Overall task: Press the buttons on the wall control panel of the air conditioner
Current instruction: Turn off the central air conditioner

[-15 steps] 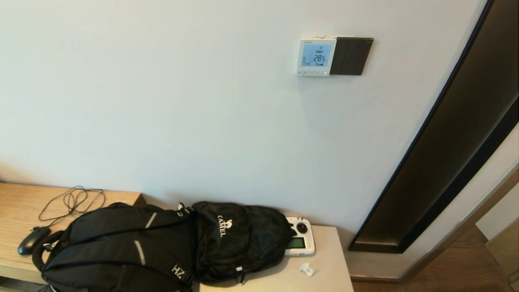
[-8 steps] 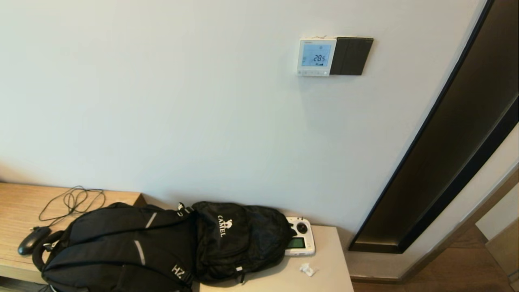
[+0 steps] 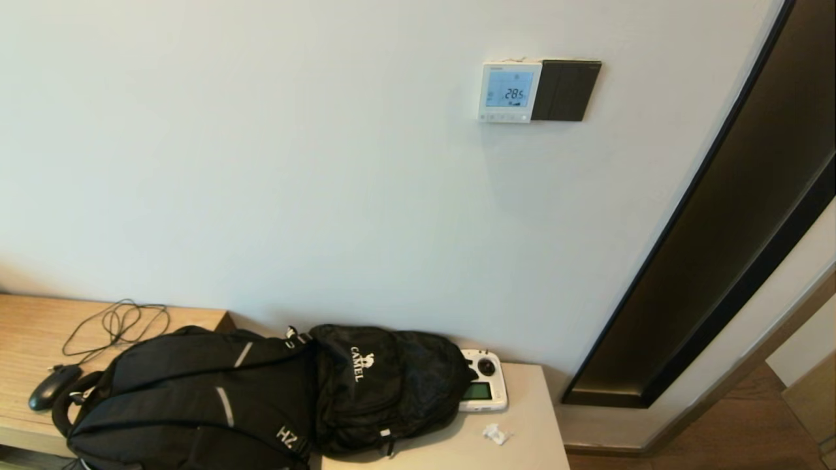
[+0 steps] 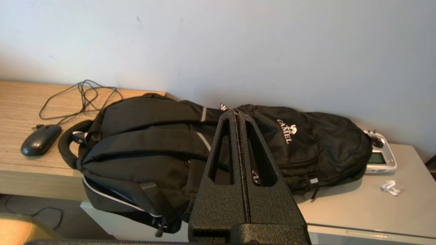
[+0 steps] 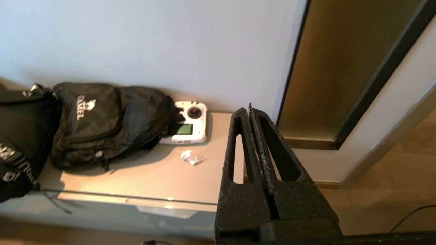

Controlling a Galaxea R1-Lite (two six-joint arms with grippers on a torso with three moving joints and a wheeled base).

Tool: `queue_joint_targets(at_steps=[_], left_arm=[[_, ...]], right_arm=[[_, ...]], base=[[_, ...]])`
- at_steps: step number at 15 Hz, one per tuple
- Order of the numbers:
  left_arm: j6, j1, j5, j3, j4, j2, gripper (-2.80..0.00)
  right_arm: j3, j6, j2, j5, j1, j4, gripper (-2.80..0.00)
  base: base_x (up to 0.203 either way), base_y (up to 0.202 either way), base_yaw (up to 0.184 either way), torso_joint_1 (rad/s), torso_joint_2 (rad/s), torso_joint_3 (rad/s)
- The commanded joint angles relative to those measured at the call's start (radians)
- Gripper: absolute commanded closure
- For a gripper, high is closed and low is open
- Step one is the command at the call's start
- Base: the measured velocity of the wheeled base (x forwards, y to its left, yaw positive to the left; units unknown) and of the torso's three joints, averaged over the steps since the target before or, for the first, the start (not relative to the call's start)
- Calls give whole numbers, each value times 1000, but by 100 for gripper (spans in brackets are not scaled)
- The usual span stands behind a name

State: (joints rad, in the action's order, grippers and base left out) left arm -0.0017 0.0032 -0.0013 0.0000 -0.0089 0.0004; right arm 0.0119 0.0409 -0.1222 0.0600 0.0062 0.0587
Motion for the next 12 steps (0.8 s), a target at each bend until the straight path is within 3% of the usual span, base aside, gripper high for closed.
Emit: queue_joint_targets(at_steps=[1,12], left_arm=[[0,0,0,0,0,0,0],[0,0,0,0,0,0,0]], right_arm=[[9,1,93,-12,-4,-68,0],[-10,22,119,-36,-3,-54,0]], base=[[0,0,0,0,0,0],[0,0,0,0,0,0]])
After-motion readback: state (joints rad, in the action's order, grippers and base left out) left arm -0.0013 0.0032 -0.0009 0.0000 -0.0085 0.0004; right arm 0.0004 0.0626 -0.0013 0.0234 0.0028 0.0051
